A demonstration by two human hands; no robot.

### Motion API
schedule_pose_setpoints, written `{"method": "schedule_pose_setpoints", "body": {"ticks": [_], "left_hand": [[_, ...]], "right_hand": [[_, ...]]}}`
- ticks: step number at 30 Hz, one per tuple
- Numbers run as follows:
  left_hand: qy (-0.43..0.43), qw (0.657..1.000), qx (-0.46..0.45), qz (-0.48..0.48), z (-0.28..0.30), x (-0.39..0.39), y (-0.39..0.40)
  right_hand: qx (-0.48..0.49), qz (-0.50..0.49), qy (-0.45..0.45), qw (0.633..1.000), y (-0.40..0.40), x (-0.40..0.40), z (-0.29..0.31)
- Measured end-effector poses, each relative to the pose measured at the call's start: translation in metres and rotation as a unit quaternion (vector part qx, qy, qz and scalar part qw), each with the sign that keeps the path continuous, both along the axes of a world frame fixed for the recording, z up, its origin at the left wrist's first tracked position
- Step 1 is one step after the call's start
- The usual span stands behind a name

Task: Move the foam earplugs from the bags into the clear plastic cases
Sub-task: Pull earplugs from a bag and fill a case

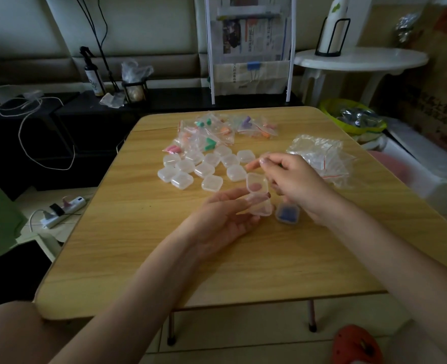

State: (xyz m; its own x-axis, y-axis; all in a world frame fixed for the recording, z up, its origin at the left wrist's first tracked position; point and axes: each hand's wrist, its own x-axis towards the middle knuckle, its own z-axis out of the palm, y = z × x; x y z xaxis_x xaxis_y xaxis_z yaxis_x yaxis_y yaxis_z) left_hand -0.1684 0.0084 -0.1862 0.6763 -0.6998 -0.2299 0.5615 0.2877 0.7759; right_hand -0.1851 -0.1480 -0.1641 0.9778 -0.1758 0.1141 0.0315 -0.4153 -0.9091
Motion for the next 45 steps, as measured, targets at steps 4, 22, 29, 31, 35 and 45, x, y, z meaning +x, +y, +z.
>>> {"method": "schedule_pose_setpoints", "body": {"ticks": [4,22,29,31,35,45], "left_hand": [[0.046,0.995,-0.017,0.088,-0.004,0.008,0.0],[0.014,0.991,-0.027,0.131,-0.008,0.015,0.003],[0.03,0.992,-0.038,0.114,-0.003,0.012,0.003],[0.04,0.993,-0.032,0.108,-0.003,0.013,0.002],[0.05,0.993,-0.034,0.099,-0.004,0.014,0.004],[0.028,0.995,-0.027,0.095,-0.006,0.016,0.005]], "right_hand": [[0.283,0.036,0.063,0.956,-0.005,0.003,0.003],[-0.044,0.099,-0.067,0.992,0.007,-0.005,0.0],[-0.135,0.119,-0.087,0.98,0.01,-0.007,0.002],[-0.161,0.115,-0.093,0.976,0.011,-0.007,0.002],[-0.159,0.099,-0.095,0.978,0.01,-0.009,0.002],[-0.157,0.114,-0.079,0.978,0.006,-0.009,0.004]]}}
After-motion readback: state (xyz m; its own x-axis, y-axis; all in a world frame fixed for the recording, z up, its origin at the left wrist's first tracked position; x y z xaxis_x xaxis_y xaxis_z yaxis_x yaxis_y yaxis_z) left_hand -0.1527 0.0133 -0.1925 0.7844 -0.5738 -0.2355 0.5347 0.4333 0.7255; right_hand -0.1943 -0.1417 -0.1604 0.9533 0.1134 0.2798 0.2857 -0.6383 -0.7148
